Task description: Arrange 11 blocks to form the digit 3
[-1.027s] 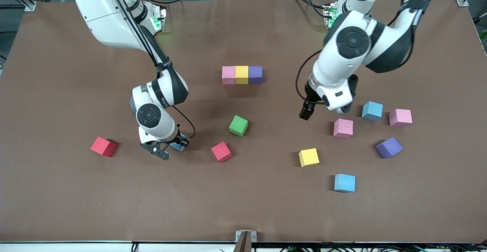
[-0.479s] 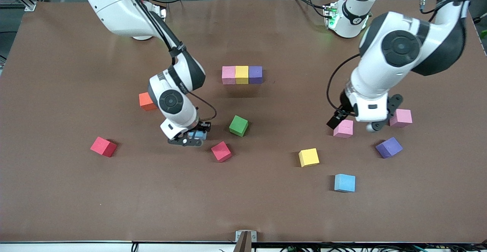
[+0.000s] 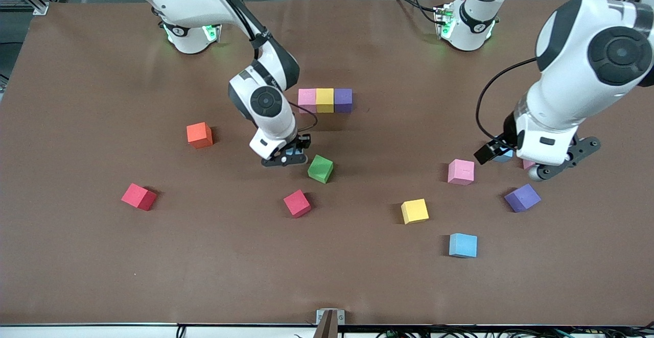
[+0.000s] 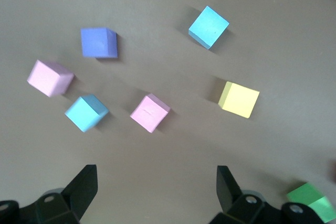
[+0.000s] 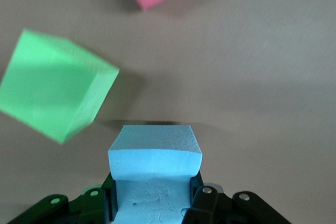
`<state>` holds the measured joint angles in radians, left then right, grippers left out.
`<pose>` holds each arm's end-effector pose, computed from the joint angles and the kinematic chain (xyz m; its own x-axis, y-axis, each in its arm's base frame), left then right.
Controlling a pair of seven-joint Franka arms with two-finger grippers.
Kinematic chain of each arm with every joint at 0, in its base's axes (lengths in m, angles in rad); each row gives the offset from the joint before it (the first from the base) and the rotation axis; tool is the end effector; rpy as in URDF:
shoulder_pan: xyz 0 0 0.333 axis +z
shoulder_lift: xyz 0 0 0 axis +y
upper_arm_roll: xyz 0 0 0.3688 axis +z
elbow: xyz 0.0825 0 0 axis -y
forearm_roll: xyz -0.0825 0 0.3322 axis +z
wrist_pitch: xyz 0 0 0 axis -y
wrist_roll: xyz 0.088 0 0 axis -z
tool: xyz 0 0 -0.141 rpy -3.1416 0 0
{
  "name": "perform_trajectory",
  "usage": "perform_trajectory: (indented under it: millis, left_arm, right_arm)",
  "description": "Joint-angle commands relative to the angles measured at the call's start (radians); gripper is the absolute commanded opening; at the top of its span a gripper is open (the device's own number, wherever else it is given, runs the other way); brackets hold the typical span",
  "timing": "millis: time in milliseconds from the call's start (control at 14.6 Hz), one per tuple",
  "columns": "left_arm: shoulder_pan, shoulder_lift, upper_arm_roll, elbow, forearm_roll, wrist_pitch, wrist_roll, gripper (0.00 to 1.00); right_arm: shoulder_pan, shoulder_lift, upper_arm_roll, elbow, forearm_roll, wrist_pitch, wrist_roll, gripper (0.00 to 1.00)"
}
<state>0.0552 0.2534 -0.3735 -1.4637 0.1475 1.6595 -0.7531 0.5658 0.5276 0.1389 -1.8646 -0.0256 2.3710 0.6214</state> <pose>0.5738 -0.1393 0.5653 0.9100 0.4146 0.0079 0.4142 -0.9077 -0.0675 0.4850 0.4004 0.2830 0.9955 0.0843 -0.0433 0.0829 -0.9960 -0.0332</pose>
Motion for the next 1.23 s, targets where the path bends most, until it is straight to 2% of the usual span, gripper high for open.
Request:
perform_trajectory:
  millis: [0,274,411,890,1164]
  left_arm:
    - [-0.015,-0.048,0.077,0.019,0.020,-0.043,0.196,1.00]
    - [-0.008,-0.137,0.171,0.000,0.015,-0.087,0.579,1.00]
    - [-0.009,-0.178,0.227,-0.021,0.000,-0.093,0.672,1.00]
    - [0.000,-0.296,0.283,-0.115,-0.089,-0.173,0.744,1.00]
    - [0.000,-0.299,0.278,-0.103,-0.091,-0.187,0.742,1.00]
  right_arm:
    - [0.031,-0.081,0.001,-0.129,-0.007,0.068,0.056,0.02]
    - [0.088,-0.104,-0.001,-0.171,-0.007,0.079,0.128,0.02]
    - [0.103,-0.104,-0.001,-0.173,-0.007,0.073,0.156,0.02]
    - [0.137,-0.104,-0.002,-0.196,-0.007,0.080,0.193,0.02]
    - [0.154,-0.104,-0.002,-0.208,-0.007,0.099,0.212,0.02]
